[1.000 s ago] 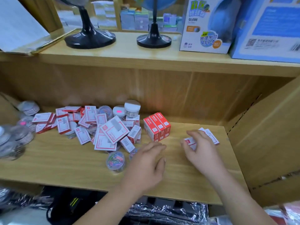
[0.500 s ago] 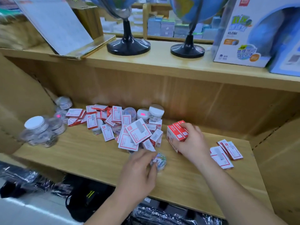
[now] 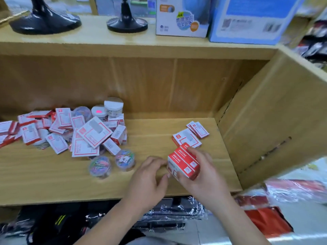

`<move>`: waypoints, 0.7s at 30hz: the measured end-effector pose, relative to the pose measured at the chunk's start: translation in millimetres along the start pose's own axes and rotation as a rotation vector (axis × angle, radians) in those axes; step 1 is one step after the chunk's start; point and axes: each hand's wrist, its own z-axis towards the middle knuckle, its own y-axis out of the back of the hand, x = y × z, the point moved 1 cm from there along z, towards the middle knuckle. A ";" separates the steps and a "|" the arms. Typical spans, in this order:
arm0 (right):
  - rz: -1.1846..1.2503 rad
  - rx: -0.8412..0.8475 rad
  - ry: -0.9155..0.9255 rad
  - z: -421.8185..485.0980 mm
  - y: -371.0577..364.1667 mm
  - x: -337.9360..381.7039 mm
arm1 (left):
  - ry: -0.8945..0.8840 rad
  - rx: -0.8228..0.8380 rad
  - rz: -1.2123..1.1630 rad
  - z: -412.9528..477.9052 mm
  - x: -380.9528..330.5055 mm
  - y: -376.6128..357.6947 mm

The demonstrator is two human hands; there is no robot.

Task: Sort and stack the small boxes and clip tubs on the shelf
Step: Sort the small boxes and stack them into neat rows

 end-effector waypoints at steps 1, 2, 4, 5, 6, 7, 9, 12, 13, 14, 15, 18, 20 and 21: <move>-0.014 -0.014 0.003 -3.0 4.7 -4.1 | -0.009 0.026 -0.005 1.6 -2.0 -4.7; -0.039 -0.027 0.000 -5.4 9.6 -7.1 | -0.024 0.051 -0.005 4.0 -4.0 -9.3; -0.109 -0.045 -0.029 -8.5 17.5 -11.5 | -0.057 0.101 0.002 9.5 -9.0 -18.6; -0.136 -0.060 -0.052 -9.6 20.1 -13.2 | -0.065 0.126 0.004 12.0 -12.0 -23.1; -0.163 -0.085 -0.073 -10.2 22.5 -14.8 | -0.068 0.151 0.004 14.3 -14.8 -27.2; -0.202 -0.118 -0.086 -9.5 24.6 -16.4 | -0.068 0.170 0.008 16.8 -17.4 -30.9; -0.316 -0.163 -0.103 -4.8 27.2 -18.8 | -0.063 0.195 0.023 21.5 -19.9 -37.0; -0.411 -0.167 -0.174 6.6 28.8 -19.3 | -0.033 0.203 0.003 23.0 -18.1 -36.0; -0.438 -0.174 -0.194 10.8 28.6 -19.2 | -0.021 0.196 -0.002 22.1 -16.6 -32.1; -0.473 -0.184 -0.201 14.8 27.9 -19.4 | -0.014 0.180 -0.003 20.4 -14.5 -27.0; -0.513 -0.199 -0.191 19.0 26.5 -19.7 | -0.013 0.153 -0.001 17.7 -12.2 -20.2; -0.651 -0.237 -0.094 27.7 20.8 -13.9 | -0.020 0.037 0.004 3.4 -5.8 4.3; -0.611 -0.249 0.029 29.8 14.0 1.3 | -0.042 -0.075 0.002 -9.7 -0.8 24.6; -0.529 -0.246 0.113 30.6 6.9 11.7 | -0.050 -0.147 0.012 -16.4 3.2 36.4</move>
